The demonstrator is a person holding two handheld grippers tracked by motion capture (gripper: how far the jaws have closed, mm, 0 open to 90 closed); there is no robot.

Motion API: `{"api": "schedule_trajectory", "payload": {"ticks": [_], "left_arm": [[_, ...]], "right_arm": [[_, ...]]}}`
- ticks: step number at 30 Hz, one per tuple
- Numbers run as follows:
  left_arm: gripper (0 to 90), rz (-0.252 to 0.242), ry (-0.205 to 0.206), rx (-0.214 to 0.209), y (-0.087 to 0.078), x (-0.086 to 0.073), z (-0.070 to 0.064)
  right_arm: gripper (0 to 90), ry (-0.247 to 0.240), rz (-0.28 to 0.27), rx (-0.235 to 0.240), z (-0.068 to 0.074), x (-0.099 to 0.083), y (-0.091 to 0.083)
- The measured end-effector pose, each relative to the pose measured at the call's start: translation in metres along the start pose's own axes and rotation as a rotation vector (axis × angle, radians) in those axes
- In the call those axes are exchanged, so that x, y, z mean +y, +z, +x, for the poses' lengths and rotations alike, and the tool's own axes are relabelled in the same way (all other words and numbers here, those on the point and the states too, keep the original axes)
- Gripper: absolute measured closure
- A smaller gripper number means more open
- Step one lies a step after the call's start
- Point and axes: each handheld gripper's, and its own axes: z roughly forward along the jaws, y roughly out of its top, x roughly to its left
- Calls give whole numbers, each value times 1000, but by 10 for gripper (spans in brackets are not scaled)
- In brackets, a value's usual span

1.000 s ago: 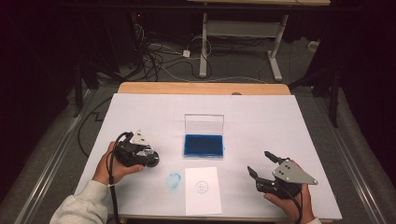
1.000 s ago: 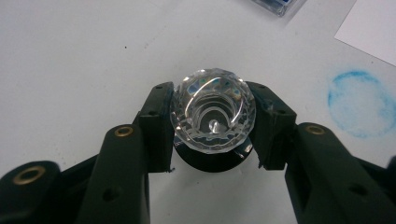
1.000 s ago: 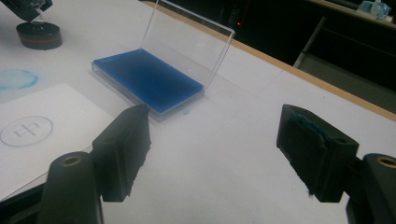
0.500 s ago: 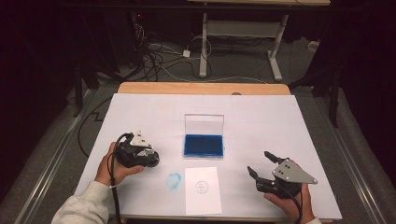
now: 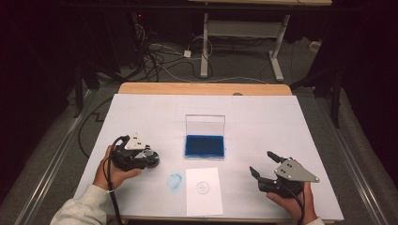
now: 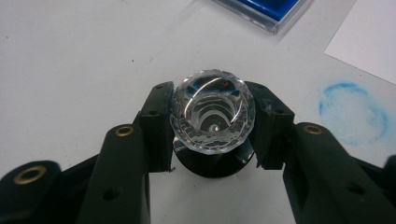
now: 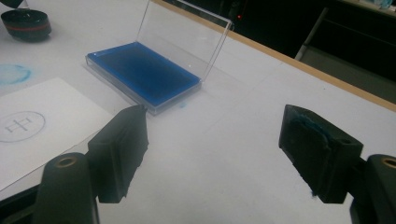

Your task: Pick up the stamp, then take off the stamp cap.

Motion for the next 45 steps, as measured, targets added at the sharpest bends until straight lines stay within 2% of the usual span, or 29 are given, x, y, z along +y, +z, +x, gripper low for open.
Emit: {"api": "schedule_trajectory", "payload": {"ticks": [4, 6, 12, 23, 31, 37, 41, 45], "left_arm": [[547, -14, 7, 4, -6, 0, -2], [547, -36, 23, 21, -11, 0, -5], [547, -60, 37, 4, -16, 5, -10], [547, -71, 65, -18, -19, 7, -16], [547, -73, 71, -13, -18, 9, -16], [547, -92, 62, 0, -22, 16, -10], [547, -112, 49, -7, -22, 21, -9], [546, -122, 58, -19, -16, 34, -9]], "right_arm": [[230, 2, 2, 8, -1, 0, 2], [229, 1, 8, 14, 1, 0, 4], [229, 0, 23, 18, 1, -3, 5], [229, 8, 35, 25, 1, -4, 7], [217, -1, 36, 35, 2, -3, 7], [166, 22, 52, 44, 0, -4, 12], [166, 12, 57, 49, 0, -4, 15], [164, 25, 64, 47, -3, -3, 22]]}}
